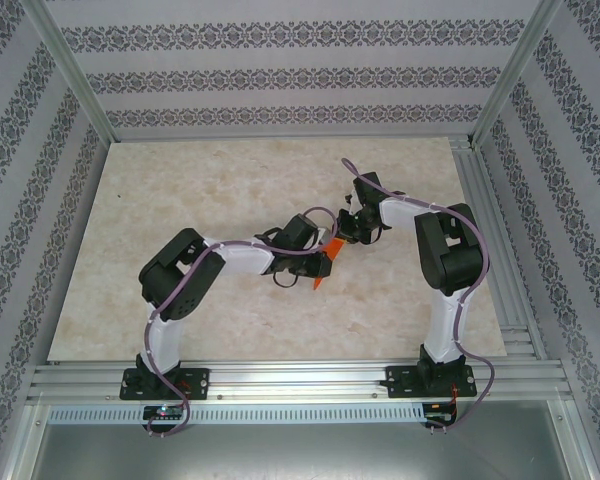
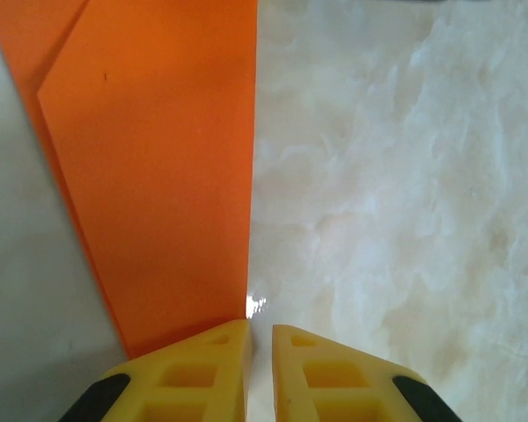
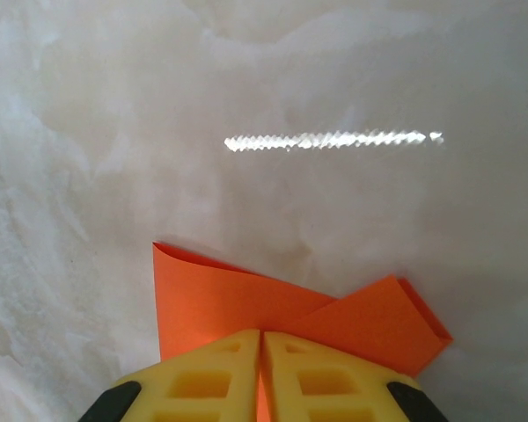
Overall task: Fold a paper plane with a square sheet of paper (fold left side to right side)
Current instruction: Fold the wing for the fifth time at the center of the table, then turn over the paper plane at the center of the table.
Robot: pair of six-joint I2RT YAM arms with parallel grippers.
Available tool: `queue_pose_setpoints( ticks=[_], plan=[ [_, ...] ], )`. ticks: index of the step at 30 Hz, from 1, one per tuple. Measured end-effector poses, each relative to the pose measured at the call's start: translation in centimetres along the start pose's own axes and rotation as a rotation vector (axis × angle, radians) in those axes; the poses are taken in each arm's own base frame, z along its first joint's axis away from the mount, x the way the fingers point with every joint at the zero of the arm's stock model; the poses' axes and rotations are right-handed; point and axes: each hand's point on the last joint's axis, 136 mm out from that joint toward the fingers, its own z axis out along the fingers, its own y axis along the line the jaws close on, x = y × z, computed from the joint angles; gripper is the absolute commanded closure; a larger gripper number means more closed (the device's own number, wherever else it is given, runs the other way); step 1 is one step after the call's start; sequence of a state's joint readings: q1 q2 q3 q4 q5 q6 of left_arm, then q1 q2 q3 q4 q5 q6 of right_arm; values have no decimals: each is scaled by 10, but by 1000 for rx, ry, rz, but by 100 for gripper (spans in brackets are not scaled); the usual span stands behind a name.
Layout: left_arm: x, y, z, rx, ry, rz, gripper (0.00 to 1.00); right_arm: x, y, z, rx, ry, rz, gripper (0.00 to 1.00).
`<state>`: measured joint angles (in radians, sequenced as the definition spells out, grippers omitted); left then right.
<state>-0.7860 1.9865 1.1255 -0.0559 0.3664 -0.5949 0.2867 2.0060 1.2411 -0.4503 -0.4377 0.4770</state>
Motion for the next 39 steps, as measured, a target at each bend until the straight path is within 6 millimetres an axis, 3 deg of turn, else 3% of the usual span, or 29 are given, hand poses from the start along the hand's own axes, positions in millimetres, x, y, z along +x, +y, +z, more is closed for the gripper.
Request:
queue_pose_setpoints(
  ticks=[15,20,25,28,34,36,39],
  plan=[
    [57,-3,-22,-48,85,6,84,2,1,0,-1,17,6,88],
    [73,-5,-38,-73,140,-9,83,-3,2,-4,13,9,-2,81],
    [54,-23,-69,-47,82,-2,76,-11,4,-18,53,-21,-25,71],
    [27,-27,-96,-54,-18,-3,71,-18,13,-44,78,-76,-50,64],
    [-16,4,-154,-204,-263,-90,55,-15,46,-100,190,-217,-151,44],
    [-19,17,-170,-270,-336,-121,51,-1,58,-102,255,-231,-200,38],
    [-17,33,-186,-342,-406,-156,47,28,70,-89,352,-205,-262,32]
  ],
)
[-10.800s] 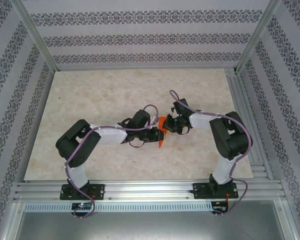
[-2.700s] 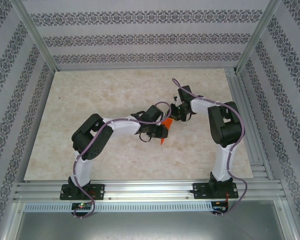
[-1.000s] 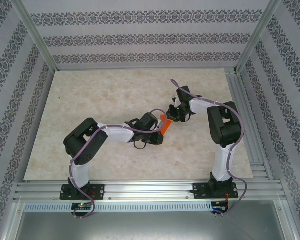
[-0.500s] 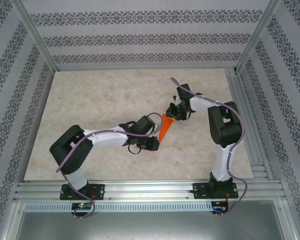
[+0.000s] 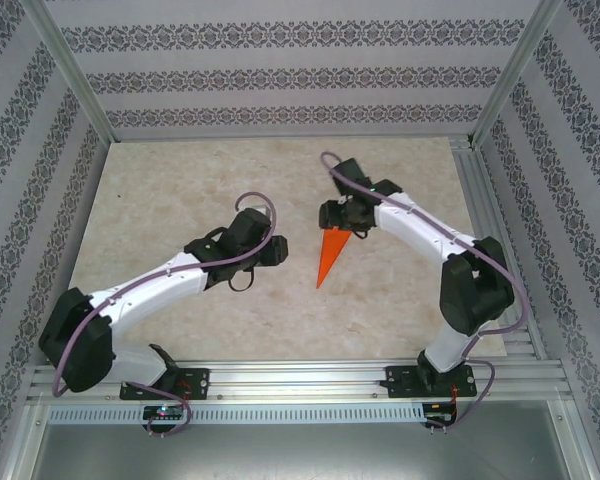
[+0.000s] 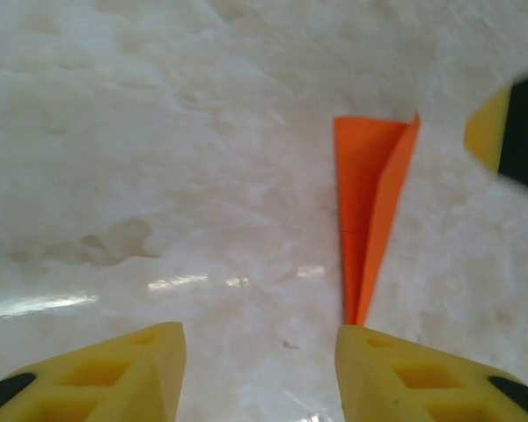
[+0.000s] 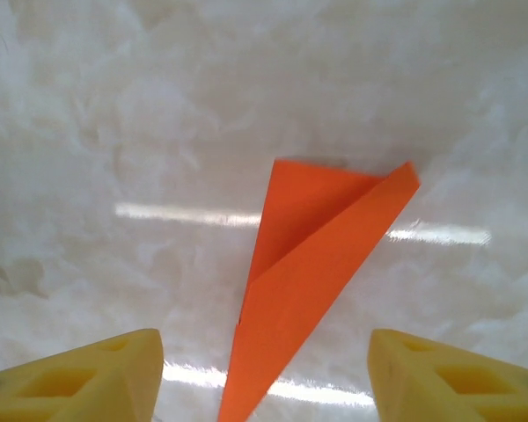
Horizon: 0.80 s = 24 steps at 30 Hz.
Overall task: Fold a paper plane with a square sheet of paper (fold left side to right side)
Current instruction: Turn over the paper plane at the center of the table.
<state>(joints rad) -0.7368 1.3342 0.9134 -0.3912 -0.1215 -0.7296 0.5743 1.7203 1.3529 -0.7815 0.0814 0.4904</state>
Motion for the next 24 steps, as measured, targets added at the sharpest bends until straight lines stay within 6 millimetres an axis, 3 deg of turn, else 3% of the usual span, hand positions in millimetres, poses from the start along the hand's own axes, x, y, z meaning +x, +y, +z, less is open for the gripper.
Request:
queue_pose_setpoints(
  ticks=[3,8,11,16,24],
  plan=[
    [1,18,-6,-53,-42,-28,46,26,13,13,87,39,-46,24],
    [8,36,-9,-100,-65,-53,43,52,9,45,227,99,-64,28],
    [10,42,-12,-109,-76,-63,42,58,-1,58,293,115,-56,39],
    [12,48,-17,-118,-93,-72,40,59,-8,62,332,108,-39,54],
    [11,53,-23,-130,-106,-72,40,57,-9,60,341,98,-29,98]
  ],
)
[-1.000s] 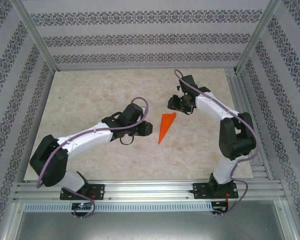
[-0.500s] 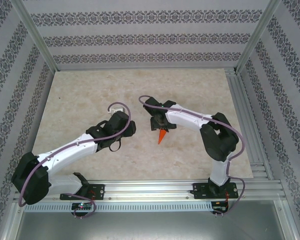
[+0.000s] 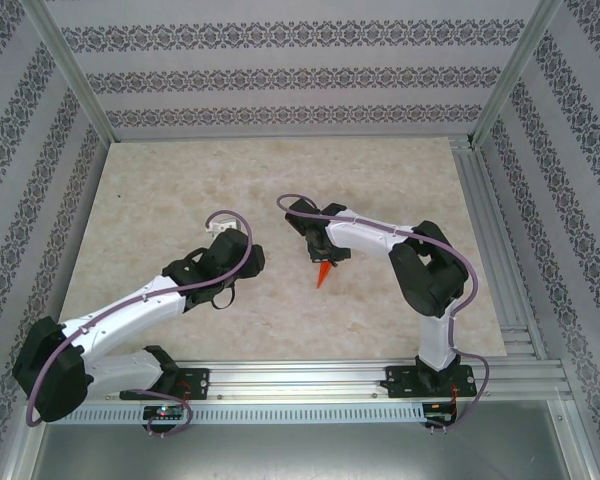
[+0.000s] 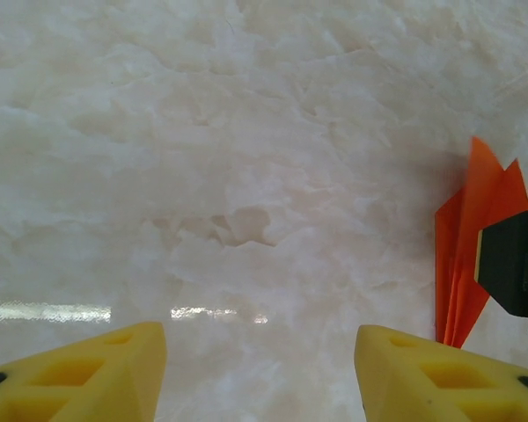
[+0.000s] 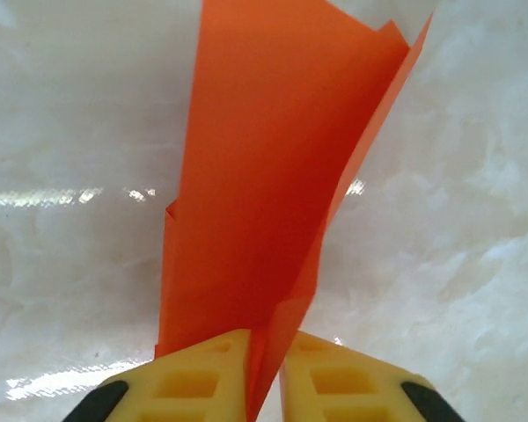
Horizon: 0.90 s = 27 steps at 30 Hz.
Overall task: Fold a paper plane with a square sheet of paper (fold left side to right side)
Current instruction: Turn over the paper plane at the center of the table.
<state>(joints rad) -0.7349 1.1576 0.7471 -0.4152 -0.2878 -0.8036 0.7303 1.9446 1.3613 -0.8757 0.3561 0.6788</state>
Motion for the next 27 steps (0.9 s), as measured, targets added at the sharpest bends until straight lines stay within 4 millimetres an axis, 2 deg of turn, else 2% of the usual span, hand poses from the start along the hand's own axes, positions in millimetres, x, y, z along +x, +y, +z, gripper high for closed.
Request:
queue_pose_setpoints(
  ticks=[3,6,10,13,16,21,24,27],
  plan=[
    [-1,1,-1,-5,-6,0,39,-2,-3,-9,-17,-16,0,100],
    [-2,3,-4,-8,-12,-1,39,-6,-5,-29,-84,-54,4,100],
    [-5,5,-8,-14,-24,-2,39,-17,-2,-64,-268,-125,28,100],
    [-7,7,-12,-18,-37,-4,38,-18,1,-77,-410,-156,48,100],
    [-8,9,-14,-23,-41,-4,38,-11,3,-68,-499,-134,63,100],
    [-8,11,-15,-34,-41,-5,38,14,-4,-29,-568,-33,106,100],
    [-7,11,-15,-34,-40,-11,38,27,-14,-5,-557,24,139,89],
    [-7,12,-15,-38,-36,-10,38,33,-25,4,-525,43,143,80]
  ],
)
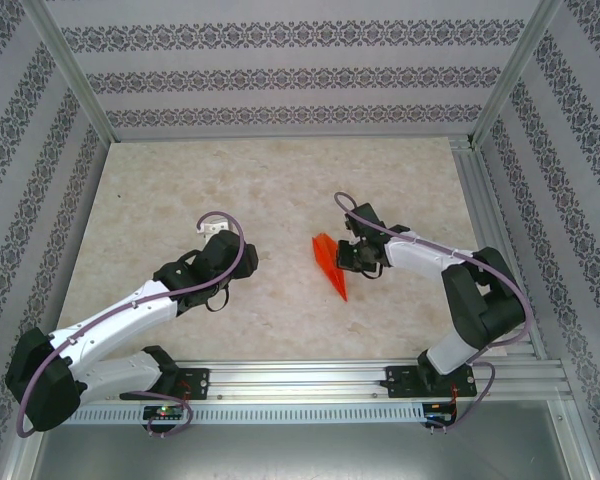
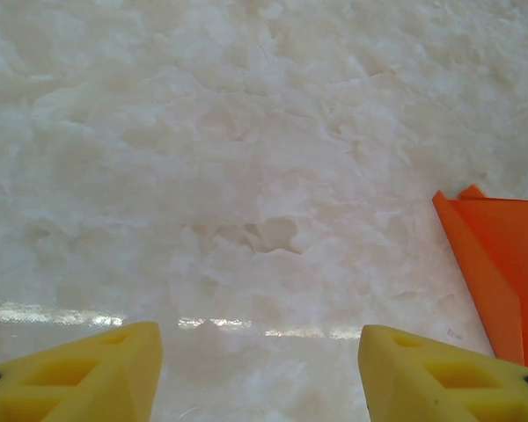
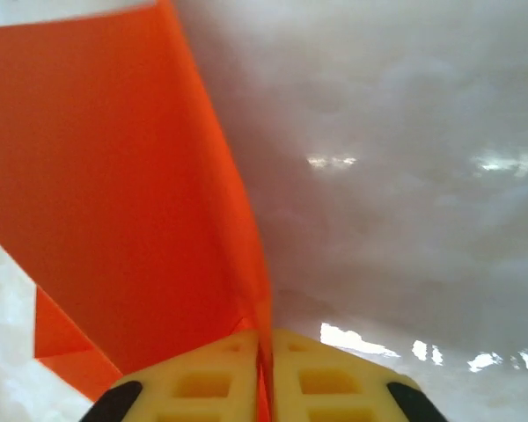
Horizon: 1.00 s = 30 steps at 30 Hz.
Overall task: Fold a paper plane with a square sheet of paper (fold left side to right side)
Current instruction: Turn over the paper plane at the center of the table, then pick up the paper plane at the center of the table.
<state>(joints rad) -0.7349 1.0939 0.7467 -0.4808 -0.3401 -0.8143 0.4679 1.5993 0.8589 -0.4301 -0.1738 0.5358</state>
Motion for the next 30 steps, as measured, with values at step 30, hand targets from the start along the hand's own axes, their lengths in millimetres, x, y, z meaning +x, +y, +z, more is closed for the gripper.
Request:
queue_pose_setpoints(
  ticks=[30],
  plan=[
    [-10,13,-13,-31,-64,-19,0,28,18,-12,86,77,-193,66]
  ],
)
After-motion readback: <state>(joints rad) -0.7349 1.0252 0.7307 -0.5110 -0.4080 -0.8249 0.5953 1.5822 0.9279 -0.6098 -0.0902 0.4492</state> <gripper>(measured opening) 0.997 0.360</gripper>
